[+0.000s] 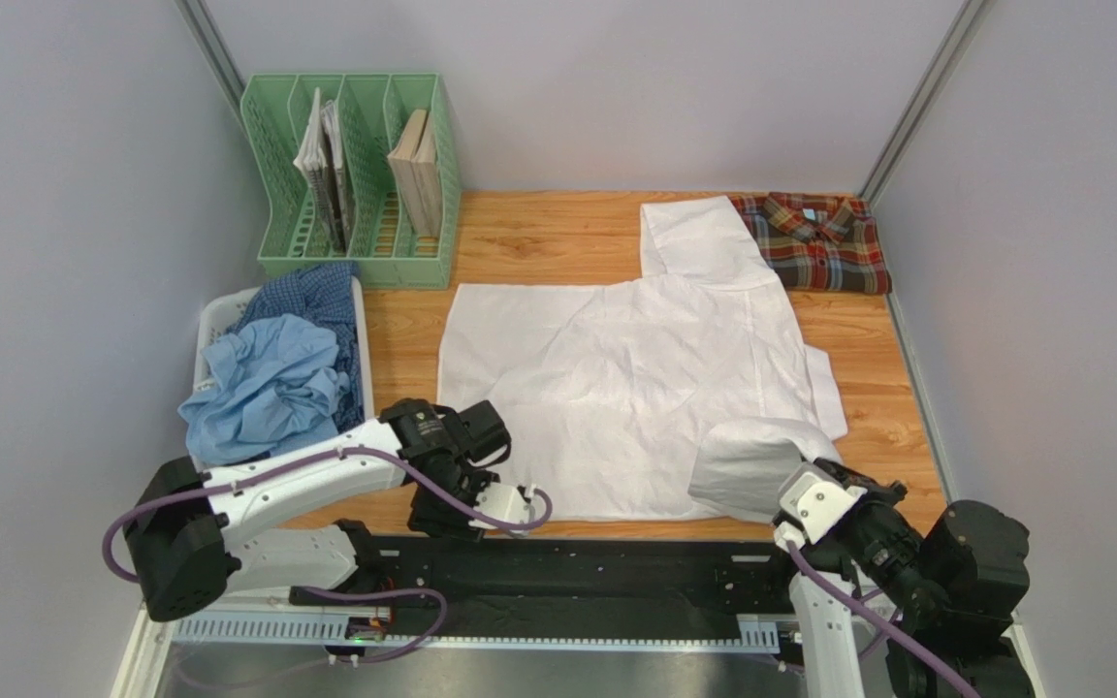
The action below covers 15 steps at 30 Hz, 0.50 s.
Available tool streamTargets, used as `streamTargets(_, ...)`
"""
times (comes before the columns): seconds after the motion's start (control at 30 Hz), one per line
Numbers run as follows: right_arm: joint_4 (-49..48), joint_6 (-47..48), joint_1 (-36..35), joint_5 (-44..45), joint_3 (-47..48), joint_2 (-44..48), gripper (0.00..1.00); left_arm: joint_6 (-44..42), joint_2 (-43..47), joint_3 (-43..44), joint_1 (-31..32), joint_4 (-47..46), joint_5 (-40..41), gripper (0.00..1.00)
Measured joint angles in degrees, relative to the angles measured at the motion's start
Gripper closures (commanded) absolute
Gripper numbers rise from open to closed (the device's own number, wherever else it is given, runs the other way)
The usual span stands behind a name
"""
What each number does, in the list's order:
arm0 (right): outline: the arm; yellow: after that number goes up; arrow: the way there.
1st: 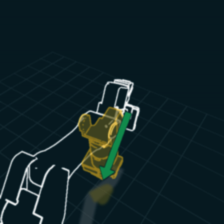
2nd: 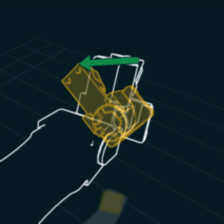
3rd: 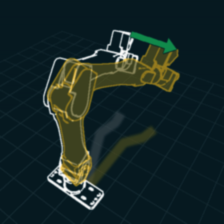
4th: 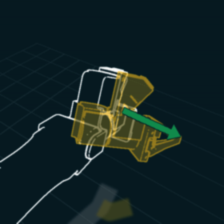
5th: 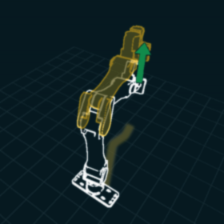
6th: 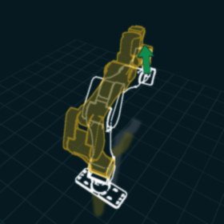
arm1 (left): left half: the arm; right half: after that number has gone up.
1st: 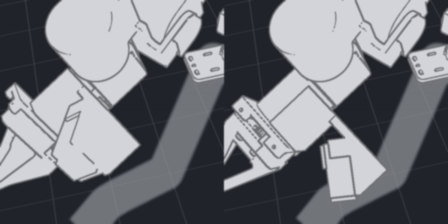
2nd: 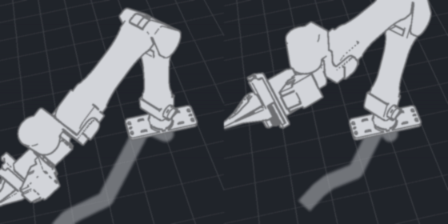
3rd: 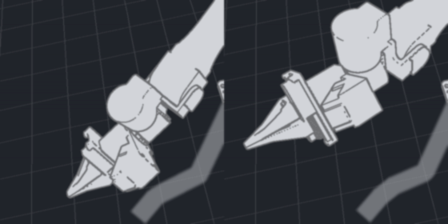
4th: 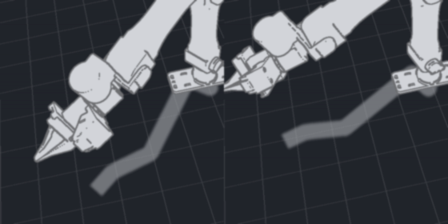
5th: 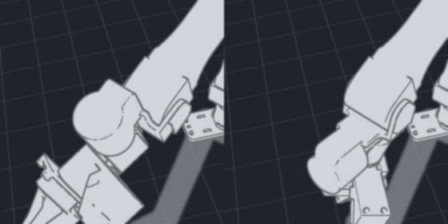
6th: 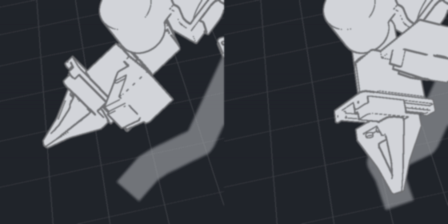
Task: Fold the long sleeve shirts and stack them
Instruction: Fold the shirt
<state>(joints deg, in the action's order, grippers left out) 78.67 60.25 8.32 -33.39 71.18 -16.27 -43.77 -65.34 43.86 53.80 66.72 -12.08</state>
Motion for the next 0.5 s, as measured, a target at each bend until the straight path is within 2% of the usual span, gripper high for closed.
streamTargets(0.17,0.0,-0.5,0.0,1.2,0.0,0.1,1.00,2.9,-6.4,-2.5,7.1,-6.7,6.8,0.47)
streamTargets(0.3,0.0,-1.0,0.0,2.1,0.0,-1.0,1.00,5.0,-10.4,-2.9,9.0,-10.9,9.7,0.50)
streamTargets(0.37,0.0,-1.3,0.0,2.3,0.0,-1.7,1.00,5.8,-11.7,-2.9,9.8,-12.3,10.5,0.59)
streamTargets(0.4,0.0,-1.5,0.0,2.4,0.0,-1.9,1.00,6.2,-12.0,-2.9,10.2,-12.9,10.7,0.68)
streamTargets(0.5,0.0,-2.0,0.0,2.6,0.0,-2.4,1.00,7.2,-12.4,-2.9,11.3,-13.7,11.1,0.79)
